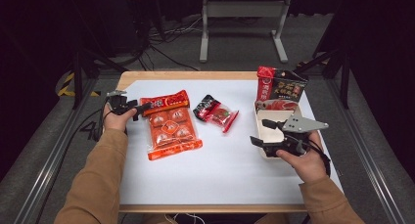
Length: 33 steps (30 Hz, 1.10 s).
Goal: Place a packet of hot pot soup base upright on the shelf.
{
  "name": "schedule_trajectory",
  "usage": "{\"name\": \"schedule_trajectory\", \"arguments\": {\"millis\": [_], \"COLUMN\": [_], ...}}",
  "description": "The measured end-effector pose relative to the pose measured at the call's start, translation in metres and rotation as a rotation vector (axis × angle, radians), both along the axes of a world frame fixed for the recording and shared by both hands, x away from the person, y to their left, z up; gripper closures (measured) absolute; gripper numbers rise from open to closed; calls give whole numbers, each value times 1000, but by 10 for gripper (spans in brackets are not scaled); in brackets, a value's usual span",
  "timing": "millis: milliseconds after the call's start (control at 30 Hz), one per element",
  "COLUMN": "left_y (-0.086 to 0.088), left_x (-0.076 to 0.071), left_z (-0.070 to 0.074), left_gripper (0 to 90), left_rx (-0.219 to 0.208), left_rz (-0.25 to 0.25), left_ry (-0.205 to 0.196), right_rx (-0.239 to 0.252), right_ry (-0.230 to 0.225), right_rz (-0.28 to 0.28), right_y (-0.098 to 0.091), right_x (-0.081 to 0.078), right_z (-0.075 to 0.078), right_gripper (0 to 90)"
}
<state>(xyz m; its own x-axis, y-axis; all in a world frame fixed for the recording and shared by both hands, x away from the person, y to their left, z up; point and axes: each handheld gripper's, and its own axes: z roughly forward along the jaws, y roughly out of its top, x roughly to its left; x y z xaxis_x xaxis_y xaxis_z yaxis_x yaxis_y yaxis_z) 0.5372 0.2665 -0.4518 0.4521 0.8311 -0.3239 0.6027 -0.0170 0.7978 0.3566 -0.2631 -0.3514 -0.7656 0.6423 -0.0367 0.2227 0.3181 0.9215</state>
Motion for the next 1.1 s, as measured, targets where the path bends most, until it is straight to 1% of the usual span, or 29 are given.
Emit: {"name": "schedule_trajectory", "arguments": {"millis": [67,167,200,233,300,333,367,467,533,700,833,1000,1067,1100], "left_y": [-1,-1,-1,-2,-5,-6,-6,-6,-6,-7,-5,-6,-7,-7], "left_x": [0,2,2,3,3,3,3,4,4,6,6,6,7,7], "left_z": [-1,-5,-5,-6,-6,-7,-7,-7,-8,-8,-8,-9,-9,-9], "left_gripper": [243,246,246,246,244,237,235,234,255,258,263,279,287,287], "left_rx": [-12,-17,-17,-8,3,-14,-15,-7,-11,-3,-27,-41,-70,-70], "left_rz": [-3,2,2,2,3,2,-3,4,0,-3,-4,-16,-20,-18], "left_ry": [15,50,50,67,70,82,89,99,102,115,121,123,132,131], "right_rx": [-1,-1,-1,-1,1,3,4,1,1,6,6,7,7,6], "right_ry": [0,1,1,1,-8,-9,-9,-8,-11,-13,-13,-10,-7,-7], "right_rz": [1,3,3,3,-1,-1,0,1,-1,-1,-4,2,4,3], "right_y": [0,1,1,1,1,0,0,1,1,1,1,2,2,2], "right_x": [0,0,0,0,0,0,0,0,0,1,1,3,3,3], "right_z": [0,-1,-1,-1,0,0,0,0,-1,-1,-2,-2,-3,-3], "right_gripper": [272,271,271,272,273,273,273,273,274,277,277,276,276,276]}}
